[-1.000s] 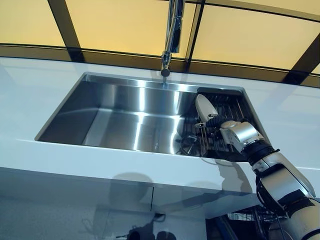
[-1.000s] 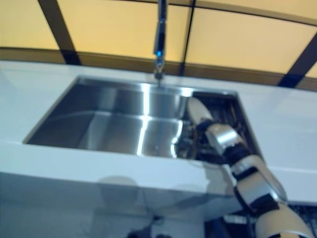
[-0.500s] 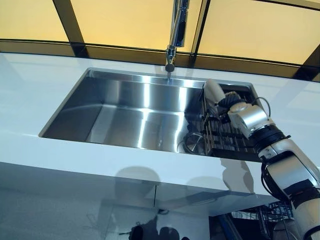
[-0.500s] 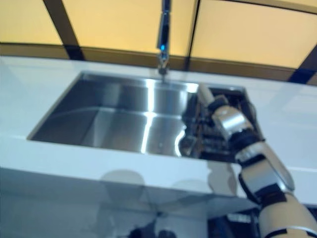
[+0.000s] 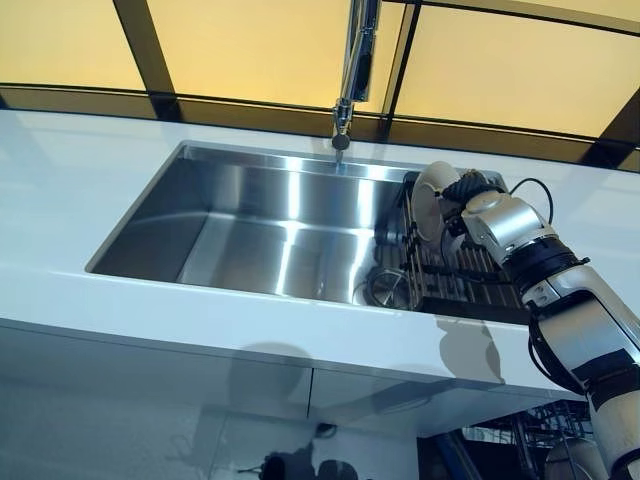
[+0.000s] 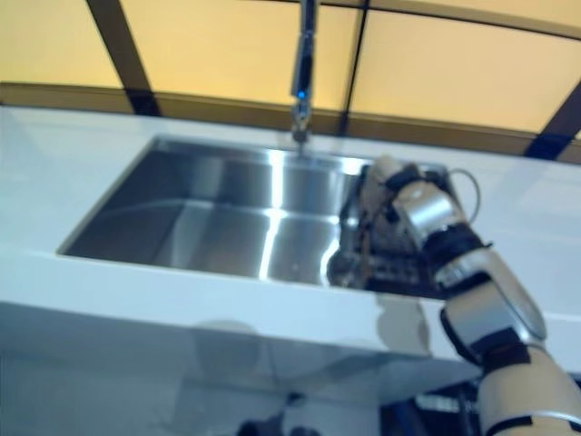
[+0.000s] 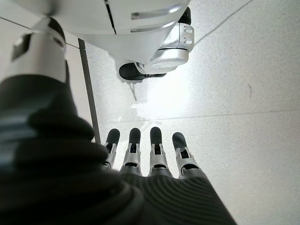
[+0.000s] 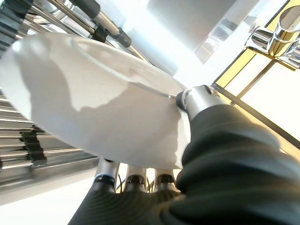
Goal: Take plates into dishwasher
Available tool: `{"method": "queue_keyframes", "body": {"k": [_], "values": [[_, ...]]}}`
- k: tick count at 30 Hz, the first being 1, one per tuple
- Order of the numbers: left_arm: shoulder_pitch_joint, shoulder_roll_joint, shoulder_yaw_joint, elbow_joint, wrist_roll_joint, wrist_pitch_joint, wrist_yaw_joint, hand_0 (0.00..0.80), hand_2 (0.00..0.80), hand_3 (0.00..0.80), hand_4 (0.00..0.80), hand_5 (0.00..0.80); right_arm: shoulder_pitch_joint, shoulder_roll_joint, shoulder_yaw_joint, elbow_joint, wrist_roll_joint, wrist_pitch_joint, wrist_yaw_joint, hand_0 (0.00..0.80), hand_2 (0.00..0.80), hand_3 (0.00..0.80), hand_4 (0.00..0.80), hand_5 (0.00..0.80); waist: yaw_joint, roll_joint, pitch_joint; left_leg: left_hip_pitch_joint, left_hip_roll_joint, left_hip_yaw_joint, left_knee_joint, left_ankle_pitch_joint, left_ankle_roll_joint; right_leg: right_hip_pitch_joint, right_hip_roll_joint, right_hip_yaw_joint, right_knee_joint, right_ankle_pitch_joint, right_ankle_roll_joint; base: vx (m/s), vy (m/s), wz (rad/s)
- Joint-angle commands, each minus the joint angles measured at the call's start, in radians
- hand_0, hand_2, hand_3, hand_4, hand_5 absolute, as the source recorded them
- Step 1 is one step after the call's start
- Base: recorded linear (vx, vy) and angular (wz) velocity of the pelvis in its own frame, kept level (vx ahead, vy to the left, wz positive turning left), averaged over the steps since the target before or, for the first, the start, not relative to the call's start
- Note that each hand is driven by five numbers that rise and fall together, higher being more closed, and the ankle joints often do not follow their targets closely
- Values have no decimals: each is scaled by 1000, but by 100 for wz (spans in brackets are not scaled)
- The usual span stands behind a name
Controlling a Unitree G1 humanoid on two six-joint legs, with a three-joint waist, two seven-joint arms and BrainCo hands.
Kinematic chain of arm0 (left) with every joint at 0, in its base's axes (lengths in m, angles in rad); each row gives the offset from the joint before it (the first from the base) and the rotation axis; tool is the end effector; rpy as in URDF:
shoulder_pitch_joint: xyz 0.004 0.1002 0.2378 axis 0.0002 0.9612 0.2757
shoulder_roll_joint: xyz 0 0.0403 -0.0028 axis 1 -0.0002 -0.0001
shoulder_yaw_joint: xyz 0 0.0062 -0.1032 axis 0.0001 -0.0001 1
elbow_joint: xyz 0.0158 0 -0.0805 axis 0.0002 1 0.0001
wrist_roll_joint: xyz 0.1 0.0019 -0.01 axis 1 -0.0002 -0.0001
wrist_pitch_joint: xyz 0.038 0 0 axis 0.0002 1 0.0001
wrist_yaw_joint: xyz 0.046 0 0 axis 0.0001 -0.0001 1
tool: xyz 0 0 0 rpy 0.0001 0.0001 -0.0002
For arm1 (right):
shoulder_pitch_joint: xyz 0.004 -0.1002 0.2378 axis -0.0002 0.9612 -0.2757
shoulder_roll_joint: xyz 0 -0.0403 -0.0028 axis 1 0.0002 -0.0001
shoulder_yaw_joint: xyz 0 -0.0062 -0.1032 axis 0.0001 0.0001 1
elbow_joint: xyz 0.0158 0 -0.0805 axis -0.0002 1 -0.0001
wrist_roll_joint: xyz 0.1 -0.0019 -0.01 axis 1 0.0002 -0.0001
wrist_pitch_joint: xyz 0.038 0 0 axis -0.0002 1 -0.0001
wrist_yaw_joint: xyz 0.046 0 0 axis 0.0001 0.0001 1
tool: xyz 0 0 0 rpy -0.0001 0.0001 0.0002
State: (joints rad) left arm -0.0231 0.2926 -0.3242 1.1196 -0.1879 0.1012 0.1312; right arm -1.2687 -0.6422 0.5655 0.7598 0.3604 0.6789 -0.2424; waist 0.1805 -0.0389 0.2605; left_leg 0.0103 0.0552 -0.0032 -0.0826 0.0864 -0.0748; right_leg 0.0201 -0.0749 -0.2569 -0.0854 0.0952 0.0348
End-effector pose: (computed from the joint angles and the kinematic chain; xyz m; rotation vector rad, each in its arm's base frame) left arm 0.0914 0.2241 -0.1090 0.3613 1.2060 0.1075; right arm 0.3612 -0.1962 0.2517 -0.6231 0.2185 -0.3177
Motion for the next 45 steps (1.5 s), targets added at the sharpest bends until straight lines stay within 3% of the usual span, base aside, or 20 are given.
{"method": "queue_keyframes", "body": {"k": [1,31,45], "values": [[-23,30,-67,38,29,2,14,0,0,0,0,0,-143,-66,89,36,-70,-61,-9,800,800,800,800,800,14,-58,-43,19,-29,22,-5,-40,16,46,-56,7,12,-15,69,0,0,0],[-10,48,-34,57,70,-2,-9,0,0,0,0,0,-200,-265,168,15,-149,-72,192,800,800,800,800,800,-72,-96,-138,79,-14,107,-5,-71,16,65,-37,72,-2,-16,77,7,3,-7],[-19,56,-10,81,86,-6,-13,0,0,0,0,0,-209,-377,199,23,-200,-109,313,800,800,800,800,800,-137,-112,-173,105,-7,159,-5,-82,20,51,-28,133,-2,-3,85,3,17,-14]]}}
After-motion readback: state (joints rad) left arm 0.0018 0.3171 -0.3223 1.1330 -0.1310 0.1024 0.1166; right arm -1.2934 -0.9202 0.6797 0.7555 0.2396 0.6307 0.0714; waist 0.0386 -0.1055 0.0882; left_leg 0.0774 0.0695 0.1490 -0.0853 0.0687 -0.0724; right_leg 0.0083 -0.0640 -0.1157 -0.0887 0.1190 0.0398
